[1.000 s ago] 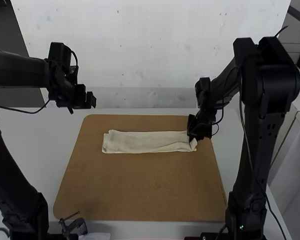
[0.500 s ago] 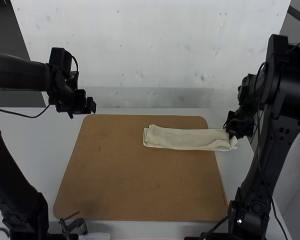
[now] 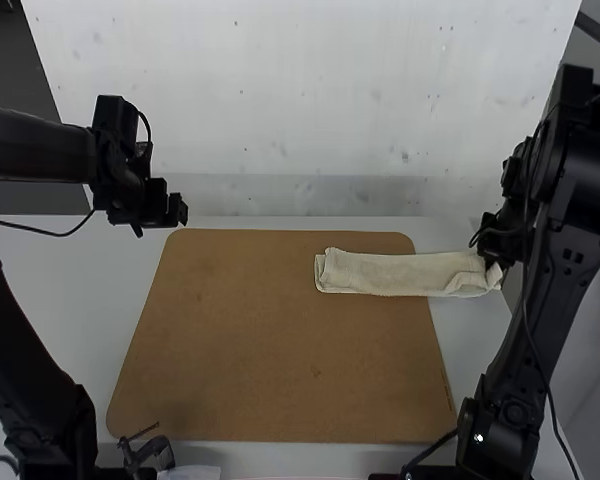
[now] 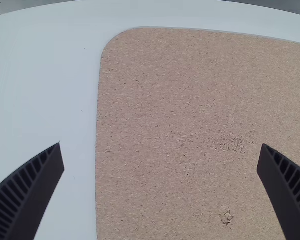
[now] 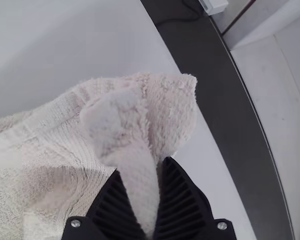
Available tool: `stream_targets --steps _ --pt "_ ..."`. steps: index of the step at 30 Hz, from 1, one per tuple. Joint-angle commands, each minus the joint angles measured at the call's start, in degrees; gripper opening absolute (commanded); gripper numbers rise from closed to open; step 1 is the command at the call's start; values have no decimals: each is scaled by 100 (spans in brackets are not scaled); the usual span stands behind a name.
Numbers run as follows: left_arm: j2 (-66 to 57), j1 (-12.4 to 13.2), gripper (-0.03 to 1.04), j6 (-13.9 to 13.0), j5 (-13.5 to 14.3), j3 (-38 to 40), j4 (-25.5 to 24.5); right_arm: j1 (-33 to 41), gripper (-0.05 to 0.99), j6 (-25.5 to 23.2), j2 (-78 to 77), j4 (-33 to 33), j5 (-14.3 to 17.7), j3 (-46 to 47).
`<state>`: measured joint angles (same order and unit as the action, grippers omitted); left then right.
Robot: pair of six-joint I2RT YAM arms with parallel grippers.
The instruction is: Fold the towel.
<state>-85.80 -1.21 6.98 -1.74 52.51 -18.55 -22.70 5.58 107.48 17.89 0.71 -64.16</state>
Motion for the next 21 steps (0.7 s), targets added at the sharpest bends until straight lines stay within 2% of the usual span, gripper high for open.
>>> stream_targets --steps 1,7,11,13,21 --pt "213 77 101 -92 -72 -83 35 626 2 -189 -553 48 34 158" --pt "239 165 101 -136 -116 -83 35 1980 2 -805 -1036 303 61 352" --pt "239 174 101 -145 -116 -83 35 2911 2 -1226 -1133 303 237 378" --pt "230 192 101 -233 -116 -83 35 3298 2 -1358 -1115 312 342 352" --pt "230 271 101 -250 -116 -110 44 4432 2 -1798 -729 435 641 -9"
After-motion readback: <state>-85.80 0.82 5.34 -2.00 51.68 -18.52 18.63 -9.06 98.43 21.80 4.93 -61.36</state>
